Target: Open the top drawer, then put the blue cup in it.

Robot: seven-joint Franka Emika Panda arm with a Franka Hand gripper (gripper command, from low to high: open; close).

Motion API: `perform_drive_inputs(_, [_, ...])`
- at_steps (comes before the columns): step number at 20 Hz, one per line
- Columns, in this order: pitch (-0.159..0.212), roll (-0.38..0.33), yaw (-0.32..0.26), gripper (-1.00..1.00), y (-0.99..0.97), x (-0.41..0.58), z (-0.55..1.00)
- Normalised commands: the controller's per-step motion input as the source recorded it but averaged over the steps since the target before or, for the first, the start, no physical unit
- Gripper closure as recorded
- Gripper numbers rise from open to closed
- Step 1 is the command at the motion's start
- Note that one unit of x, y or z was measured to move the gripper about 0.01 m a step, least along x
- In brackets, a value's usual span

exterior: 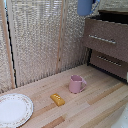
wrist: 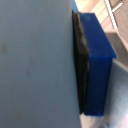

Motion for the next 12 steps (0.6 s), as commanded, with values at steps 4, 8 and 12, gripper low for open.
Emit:
perform_drive_inputs(4, [0.053,0.006,-0.148,1.0,-0.79,0.024,0.54])
perform_drive_inputs(8, [0.075,0.0,-0.146,1.0,-0.83,0.0,0.3])
perform_drive_inputs(12, [0.116,0.0,-0.105,1.0,-0.92,0.0,0.23])
